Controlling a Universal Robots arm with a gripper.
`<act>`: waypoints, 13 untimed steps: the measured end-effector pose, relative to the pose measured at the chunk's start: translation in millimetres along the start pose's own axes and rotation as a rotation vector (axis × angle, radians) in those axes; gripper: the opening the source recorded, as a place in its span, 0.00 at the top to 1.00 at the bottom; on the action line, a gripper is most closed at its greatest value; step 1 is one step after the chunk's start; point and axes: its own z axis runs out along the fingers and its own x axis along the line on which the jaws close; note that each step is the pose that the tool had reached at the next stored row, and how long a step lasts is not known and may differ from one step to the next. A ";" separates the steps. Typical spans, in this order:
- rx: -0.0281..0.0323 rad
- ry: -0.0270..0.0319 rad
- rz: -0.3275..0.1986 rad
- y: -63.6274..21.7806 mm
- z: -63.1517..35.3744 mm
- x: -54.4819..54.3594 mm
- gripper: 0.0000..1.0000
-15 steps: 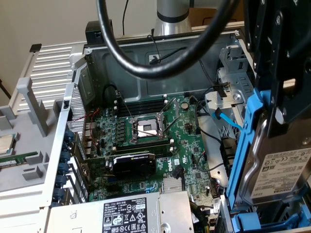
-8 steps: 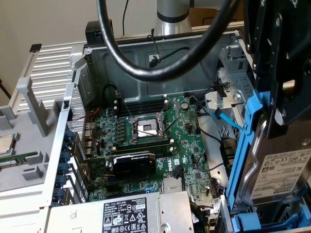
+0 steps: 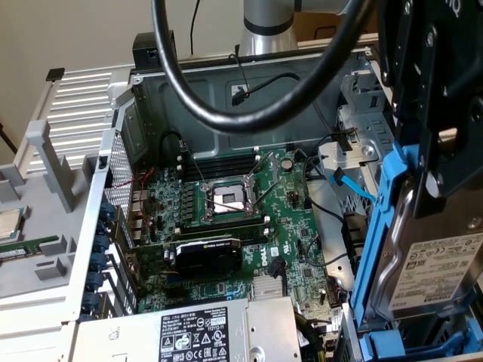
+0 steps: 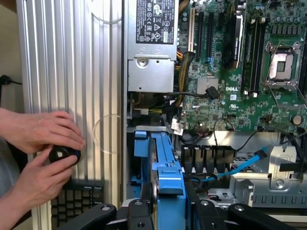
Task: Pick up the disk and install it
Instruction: 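Insert the disk into the insertion slot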
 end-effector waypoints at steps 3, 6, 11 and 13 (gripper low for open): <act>-0.0014 0.0001 0.000 0.1 0.9 -0.3 0.64; -0.0018 0.0000 0.000 0.0 1.3 -0.7 0.64; -0.0020 0.0001 0.000 -0.4 1.7 -1.4 0.64; -0.0021 0.0001 0.000 -0.5 2.0 -1.5 0.64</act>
